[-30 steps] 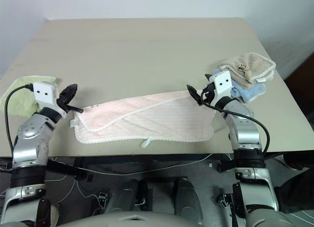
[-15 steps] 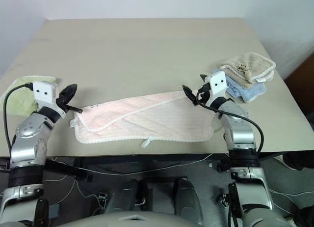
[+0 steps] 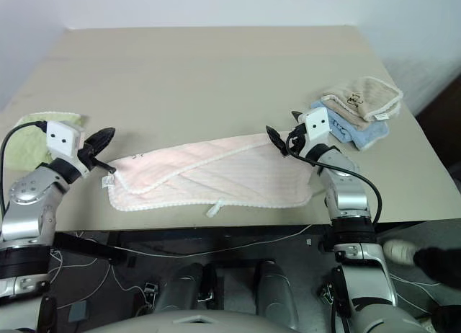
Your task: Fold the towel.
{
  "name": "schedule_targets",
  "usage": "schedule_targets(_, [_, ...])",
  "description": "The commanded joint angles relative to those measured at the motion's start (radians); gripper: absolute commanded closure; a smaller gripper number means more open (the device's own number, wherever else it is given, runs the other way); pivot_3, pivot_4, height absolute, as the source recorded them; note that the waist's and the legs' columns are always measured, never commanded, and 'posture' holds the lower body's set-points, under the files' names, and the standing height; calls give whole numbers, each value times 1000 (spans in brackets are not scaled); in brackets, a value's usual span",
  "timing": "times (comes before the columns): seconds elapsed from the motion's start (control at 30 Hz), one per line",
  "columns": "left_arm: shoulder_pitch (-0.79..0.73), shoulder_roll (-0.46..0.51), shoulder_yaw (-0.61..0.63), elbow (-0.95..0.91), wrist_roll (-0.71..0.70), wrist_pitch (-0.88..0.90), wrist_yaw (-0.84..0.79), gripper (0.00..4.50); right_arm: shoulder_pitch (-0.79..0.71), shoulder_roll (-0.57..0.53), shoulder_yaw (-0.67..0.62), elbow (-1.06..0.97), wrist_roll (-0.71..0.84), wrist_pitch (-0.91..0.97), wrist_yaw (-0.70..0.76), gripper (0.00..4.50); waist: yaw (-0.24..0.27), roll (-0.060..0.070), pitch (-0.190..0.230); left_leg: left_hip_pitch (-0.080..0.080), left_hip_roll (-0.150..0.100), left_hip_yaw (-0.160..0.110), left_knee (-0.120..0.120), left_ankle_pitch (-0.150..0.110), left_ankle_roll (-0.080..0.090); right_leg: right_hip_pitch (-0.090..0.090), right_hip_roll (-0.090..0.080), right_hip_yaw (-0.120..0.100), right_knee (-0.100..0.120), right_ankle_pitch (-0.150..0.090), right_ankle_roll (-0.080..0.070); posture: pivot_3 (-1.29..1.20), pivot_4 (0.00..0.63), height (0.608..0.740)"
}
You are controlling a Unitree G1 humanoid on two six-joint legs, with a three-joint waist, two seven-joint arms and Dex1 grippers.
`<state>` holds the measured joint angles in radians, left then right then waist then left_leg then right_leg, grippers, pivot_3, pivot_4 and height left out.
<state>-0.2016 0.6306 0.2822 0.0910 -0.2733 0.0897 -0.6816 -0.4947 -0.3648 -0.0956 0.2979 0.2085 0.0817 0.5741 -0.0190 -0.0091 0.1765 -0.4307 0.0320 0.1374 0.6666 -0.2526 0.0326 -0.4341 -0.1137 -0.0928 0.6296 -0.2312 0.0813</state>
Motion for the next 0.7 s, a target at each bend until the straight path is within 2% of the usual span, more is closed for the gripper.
schedule_targets(0.03, [47, 51, -19, -82, -43, -29, -134, 4103, -19, 3, -1, -18, 4, -21, 1, 0, 1, 0, 0, 0, 0, 0, 0, 0, 0, 0, 0, 0, 0, 0, 0, 0, 150, 740])
schedule_targets(0.13, [104, 127, -46, -114, -94, -2, -305, 3245, -16, 2, 1, -7, 1, -27, 3, 0, 2, 0, 0, 0, 0, 0, 0, 0, 0, 0, 0, 0, 0, 0, 0, 0, 150, 740])
schedule_targets(0.33, [97, 225, -147, -111, -35, -50, -457, 1189, -21, 4, 5, -3, -2, -30, -6, 0, 1, 1, 1, 0, 0, 0, -1, 0, 0, -1, -1, 0, 0, 0, 0, 0, 150, 740])
schedule_targets(0.53, [40, 251, -231, -62, 26, -99, -527, 1189, 0, 1, -3, -23, -2, -32, -24, 0, 2, 1, 1, 0, 0, 0, -1, 0, 0, -1, 0, 0, 0, 0, 0, 0, 150, 740])
schedule_targets(0.7, [-29, 253, -287, 31, 127, -205, -514, 1189, 9, 3, -5, -34, -1, -33, -34, 0, 1, 1, 1, 0, 0, 0, -1, 0, 0, -1, 0, 0, 0, 0, 0, 0, 150, 740])
